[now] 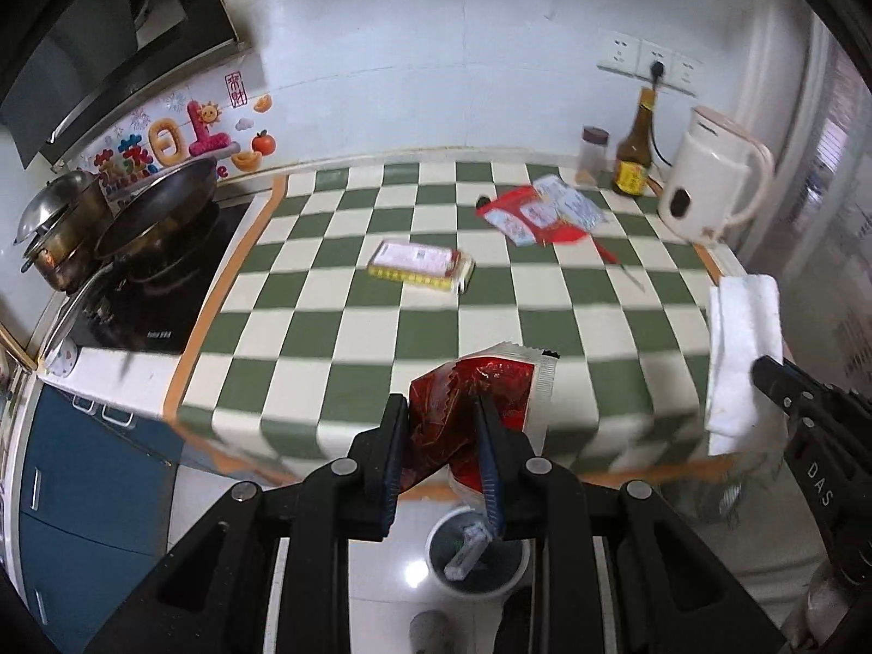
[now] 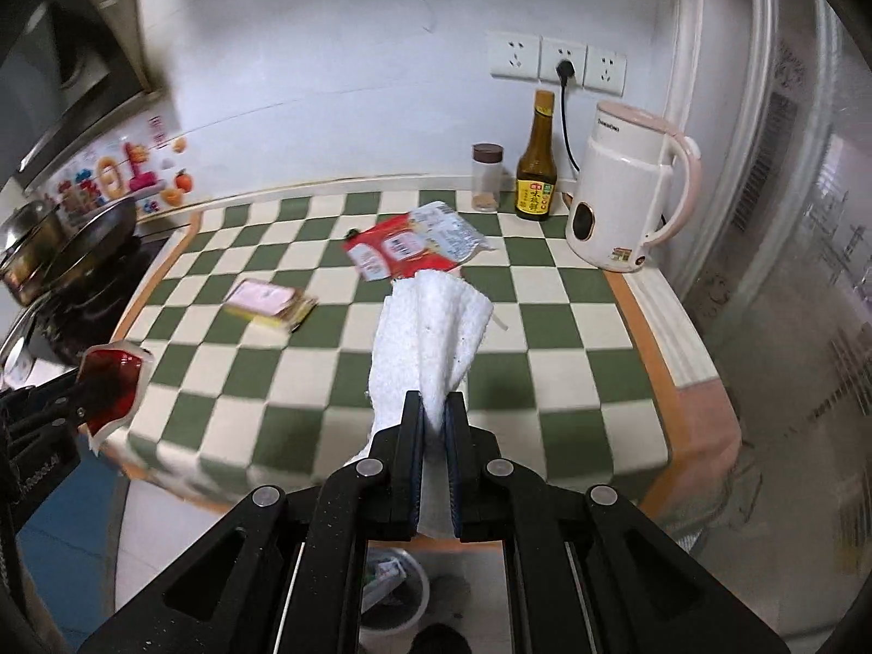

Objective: Collect trash
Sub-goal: 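Carry the red packet and tissue down over the trash bin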

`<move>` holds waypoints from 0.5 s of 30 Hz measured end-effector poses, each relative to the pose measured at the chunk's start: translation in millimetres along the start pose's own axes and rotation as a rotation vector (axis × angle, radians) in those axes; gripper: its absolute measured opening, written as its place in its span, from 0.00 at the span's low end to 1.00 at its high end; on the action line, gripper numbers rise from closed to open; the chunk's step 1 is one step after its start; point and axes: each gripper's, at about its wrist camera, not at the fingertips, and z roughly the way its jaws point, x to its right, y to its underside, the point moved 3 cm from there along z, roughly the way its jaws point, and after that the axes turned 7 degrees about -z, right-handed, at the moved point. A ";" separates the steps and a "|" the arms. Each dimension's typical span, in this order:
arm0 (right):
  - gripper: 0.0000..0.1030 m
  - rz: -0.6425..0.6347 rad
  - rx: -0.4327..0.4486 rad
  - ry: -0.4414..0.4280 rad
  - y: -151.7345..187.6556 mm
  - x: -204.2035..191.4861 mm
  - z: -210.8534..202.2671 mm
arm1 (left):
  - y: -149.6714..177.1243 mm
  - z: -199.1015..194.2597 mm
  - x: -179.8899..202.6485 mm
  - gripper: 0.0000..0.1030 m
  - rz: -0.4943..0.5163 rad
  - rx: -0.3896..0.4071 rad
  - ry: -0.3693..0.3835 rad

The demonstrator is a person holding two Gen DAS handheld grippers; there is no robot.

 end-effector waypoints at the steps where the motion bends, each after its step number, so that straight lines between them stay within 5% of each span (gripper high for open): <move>1: 0.08 0.007 -0.004 -0.004 9.9 -8.8 -9.6 | 9.5 -3.1 -5.1 0.21 0.010 -0.009 0.006; 8: 0.08 0.060 -0.075 -0.031 76.6 -48.7 -36.5 | 69.6 11.6 -29.5 0.21 0.053 -0.145 0.014; 15: 0.08 0.107 -0.262 -0.089 145.1 -54.6 13.7 | 120.1 81.4 -31.7 0.21 0.031 -0.313 -0.011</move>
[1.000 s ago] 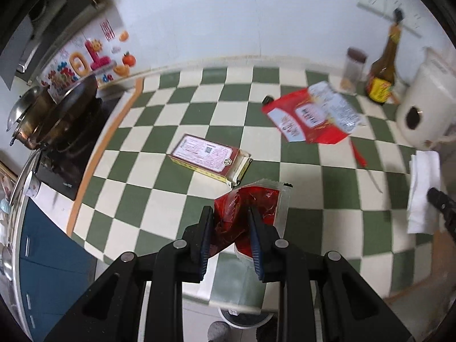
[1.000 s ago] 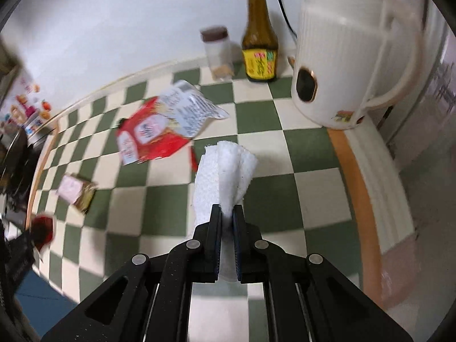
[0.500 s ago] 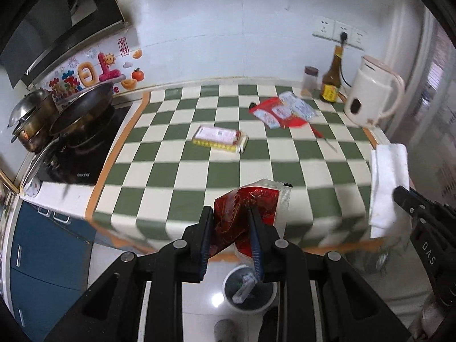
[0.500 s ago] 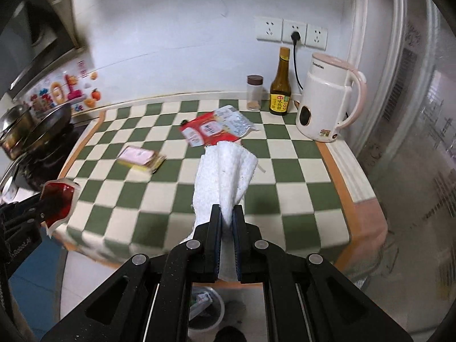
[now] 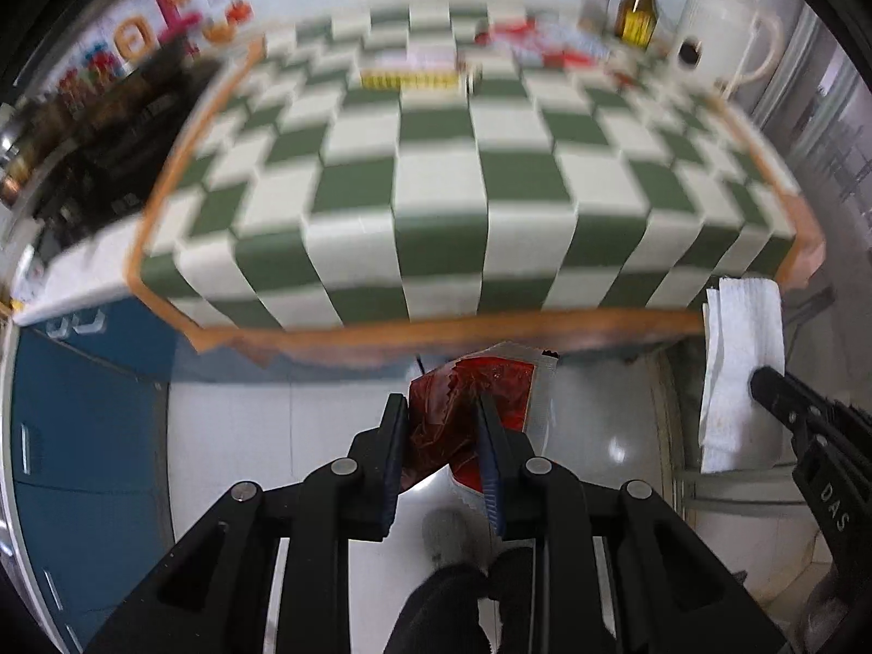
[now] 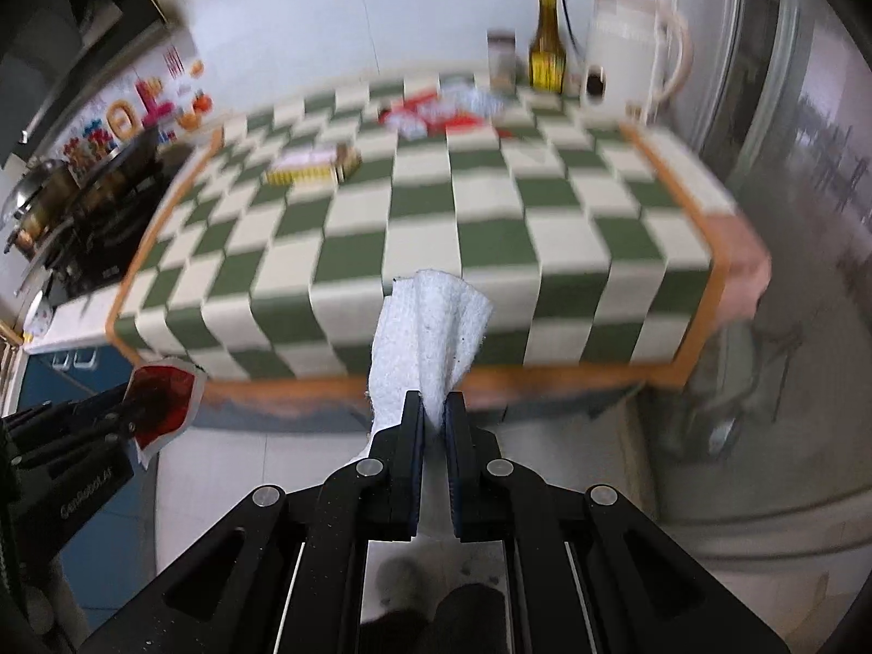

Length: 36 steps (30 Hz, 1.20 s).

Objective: Collect trash
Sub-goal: 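Carry the red packet and tissue down over the trash bin, then open both tools to drop the packet and tissue into the bin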

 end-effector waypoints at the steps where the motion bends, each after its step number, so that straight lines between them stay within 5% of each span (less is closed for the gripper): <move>1: 0.08 0.007 -0.021 -0.007 5.9 3.1 13.1 | 4.6 21.1 2.1 0.21 0.000 -0.041 -0.003; 7: 0.08 0.050 -0.224 -0.075 64.6 21.4 144.0 | 39.8 169.9 14.1 0.21 -0.063 -0.276 0.043; 13: 0.08 0.105 -0.435 -0.143 159.1 39.6 324.4 | 85.3 348.1 25.6 0.21 -0.079 -0.464 0.060; 21: 0.08 0.142 -0.563 -0.174 242.4 46.7 505.6 | 129.8 513.3 21.6 0.24 -0.086 -0.621 0.049; 23: 0.08 0.155 -0.586 -0.188 256.5 47.1 535.5 | 133.7 529.9 16.9 0.28 -0.088 -0.619 0.043; 26: 0.11 0.150 -0.604 -0.186 268.3 45.9 563.9 | 131.0 535.4 10.4 0.70 -0.093 -0.580 0.022; 27: 0.15 0.148 -0.606 -0.179 270.8 45.7 568.8 | 129.7 533.5 8.6 0.86 -0.094 -0.566 0.017; 28: 0.18 0.143 -0.608 -0.181 272.5 45.4 571.4 | 128.5 530.5 6.3 0.88 -0.093 -0.550 0.011; 33: 0.77 0.124 -0.590 -0.144 264.9 41.2 562.1 | 124.8 512.3 -2.1 0.97 -0.048 -0.504 -0.053; 36: 1.00 0.092 -0.586 -0.094 259.0 44.1 547.6 | 122.5 493.0 -5.0 0.97 -0.031 -0.470 -0.079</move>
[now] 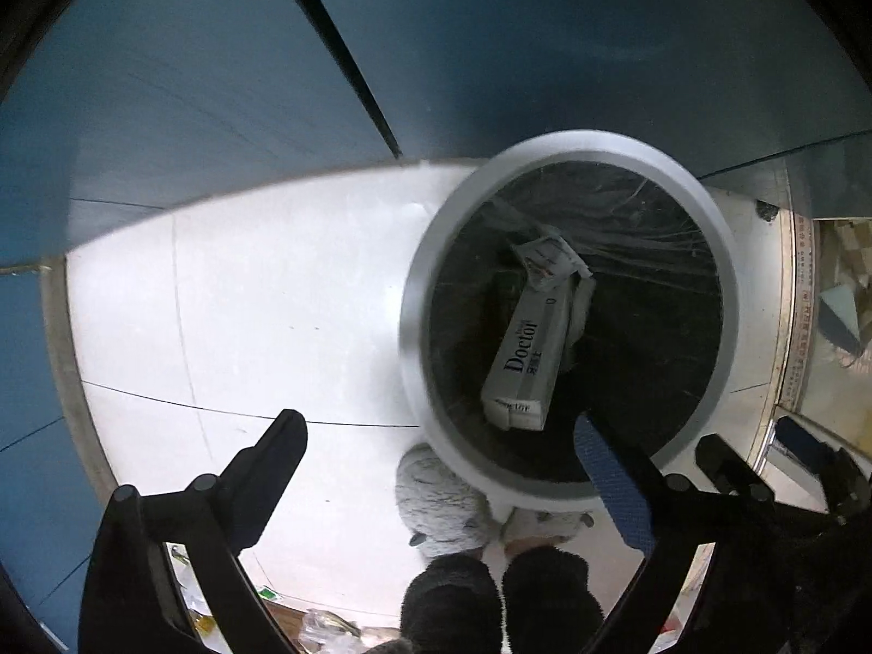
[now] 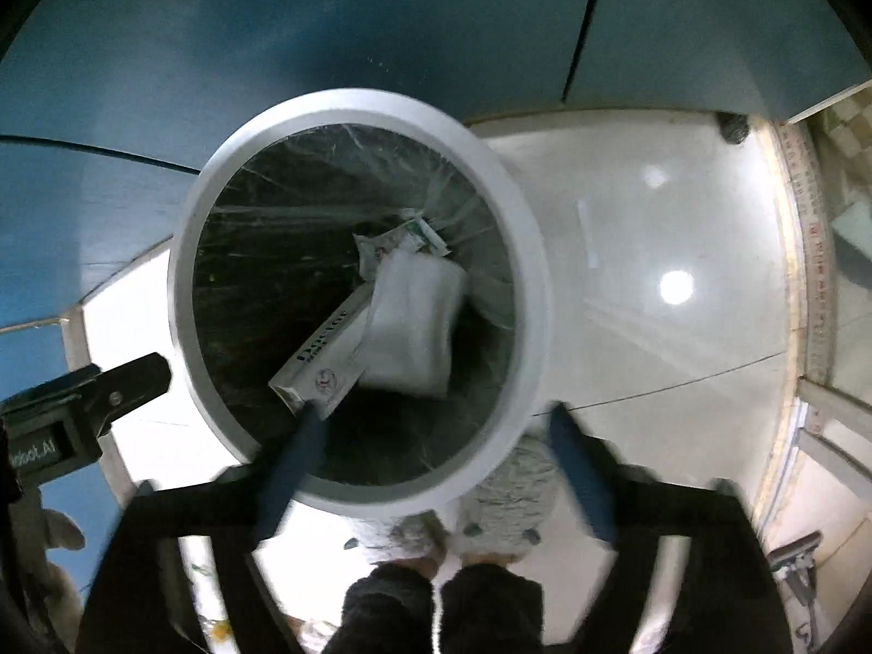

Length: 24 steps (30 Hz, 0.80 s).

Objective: Collect trash
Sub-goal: 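Open both tools to drop the packet and tissue into the bin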

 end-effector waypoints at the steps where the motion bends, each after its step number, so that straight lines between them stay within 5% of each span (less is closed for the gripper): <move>1: 1.00 -0.005 0.005 0.016 1.2 0.9 -8.5 | 2.8 -5.6 -1.5 0.97 0.002 0.007 -0.004; 12: 1.00 -0.005 0.091 0.097 21.6 -2.5 -105.3 | 42.3 -90.4 -14.2 0.98 0.006 0.062 -0.003; 24: 1.00 -0.032 0.167 0.126 58.6 -33.4 -283.2 | 97.1 -248.7 -28.3 0.97 0.012 0.102 0.062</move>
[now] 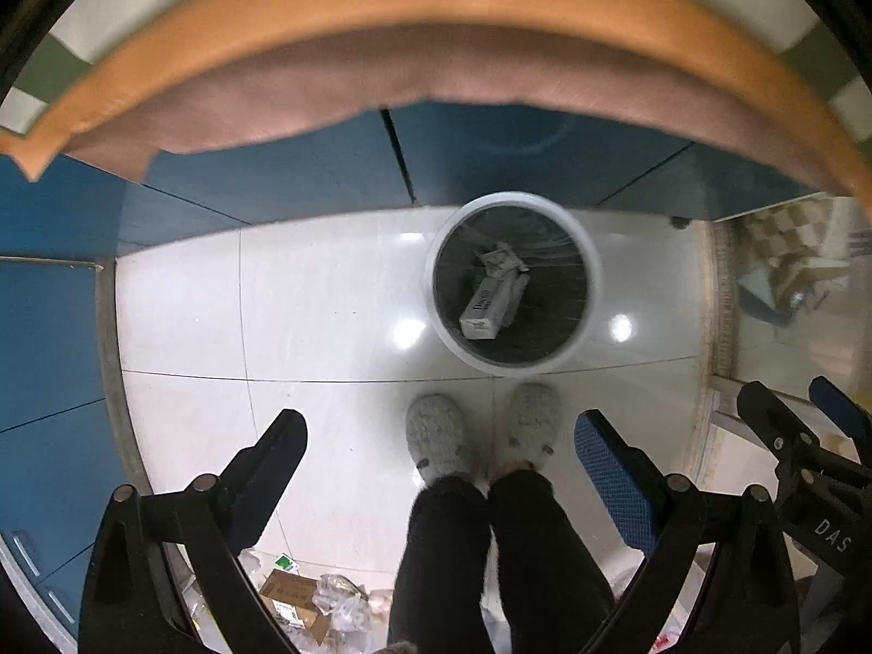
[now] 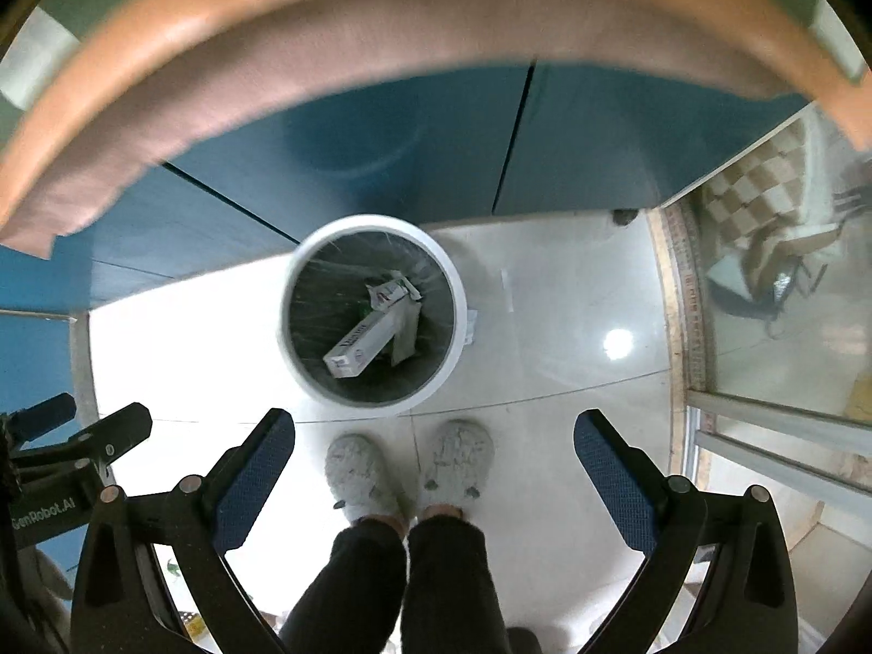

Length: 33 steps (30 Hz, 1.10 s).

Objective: Collect trash
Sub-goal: 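Open both tools to drop the packet and tissue into the bin, then raise both tools from the bin back toward the counter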

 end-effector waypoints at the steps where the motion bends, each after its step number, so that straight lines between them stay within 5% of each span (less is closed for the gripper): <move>1: 1.00 0.003 0.004 0.001 1.7 -0.5 -15.0 | 2.6 -11.1 0.8 0.98 0.003 0.004 0.004; 10: 1.00 0.027 0.090 -0.007 20.9 -8.5 -179.5 | 28.4 -129.3 -13.2 0.97 0.022 0.096 0.005; 18: 1.00 0.034 0.166 -0.017 37.9 -23.4 -279.1 | 31.8 -215.7 -34.5 0.97 0.023 0.239 0.006; 26: 1.00 0.093 0.315 -0.116 -4.5 -25.3 -349.0 | -34.4 -292.5 -51.2 0.98 -0.063 0.463 -0.019; 33: 1.00 0.082 0.361 -0.155 -102.7 -15.1 -368.0 | -132.5 -310.6 -64.5 1.00 -0.208 0.458 0.008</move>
